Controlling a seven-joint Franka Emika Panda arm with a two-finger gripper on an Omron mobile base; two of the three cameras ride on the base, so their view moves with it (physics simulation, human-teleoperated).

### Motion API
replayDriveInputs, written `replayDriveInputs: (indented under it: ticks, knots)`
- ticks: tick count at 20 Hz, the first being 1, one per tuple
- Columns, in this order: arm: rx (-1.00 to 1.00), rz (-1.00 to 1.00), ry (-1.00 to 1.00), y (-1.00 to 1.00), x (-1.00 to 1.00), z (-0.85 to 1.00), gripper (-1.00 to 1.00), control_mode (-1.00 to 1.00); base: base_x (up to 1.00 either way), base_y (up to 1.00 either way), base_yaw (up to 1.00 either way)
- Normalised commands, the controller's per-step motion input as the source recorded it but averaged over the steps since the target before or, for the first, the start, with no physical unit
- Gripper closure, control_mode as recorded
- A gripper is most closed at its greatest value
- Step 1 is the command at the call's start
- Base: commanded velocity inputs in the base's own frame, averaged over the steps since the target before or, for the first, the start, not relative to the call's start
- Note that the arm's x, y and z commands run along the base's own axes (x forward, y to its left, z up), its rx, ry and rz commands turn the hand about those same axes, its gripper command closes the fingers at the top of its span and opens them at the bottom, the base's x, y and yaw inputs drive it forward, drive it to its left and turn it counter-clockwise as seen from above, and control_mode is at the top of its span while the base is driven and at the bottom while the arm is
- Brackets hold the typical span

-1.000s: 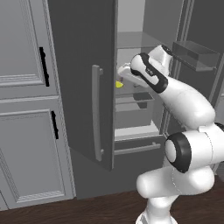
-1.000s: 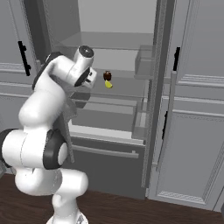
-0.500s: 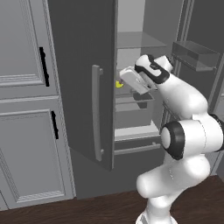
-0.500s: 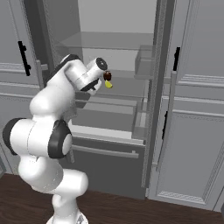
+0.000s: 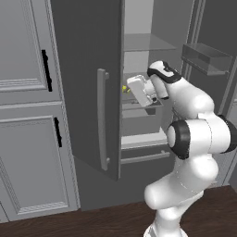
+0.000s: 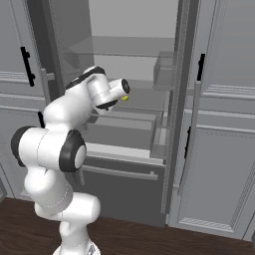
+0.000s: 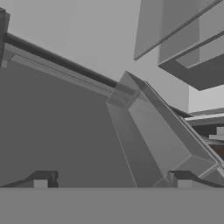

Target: Grab a lemon wedge from the fridge and one ice cube from the ice bowl, and put them in the glass of lemonade.

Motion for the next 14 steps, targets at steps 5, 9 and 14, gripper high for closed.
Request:
replayDriveInputs:
  ticks: [5, 9, 14]
  knots:
    - [0.04, 0.08, 0.12, 0.33, 0.00, 0.00, -1.00, -1.00, 0.00, 0.00, 0.00]
    - [0.04, 0.06, 0.07, 0.45, 0.00, 0.00, -1.00, -1.00, 0.00, 0.00, 0.00]
    - [0.08, 0.06, 0.03, 0.37, 0.00, -0.02, -1.00, -1.00, 0.00, 0.00, 0.00]
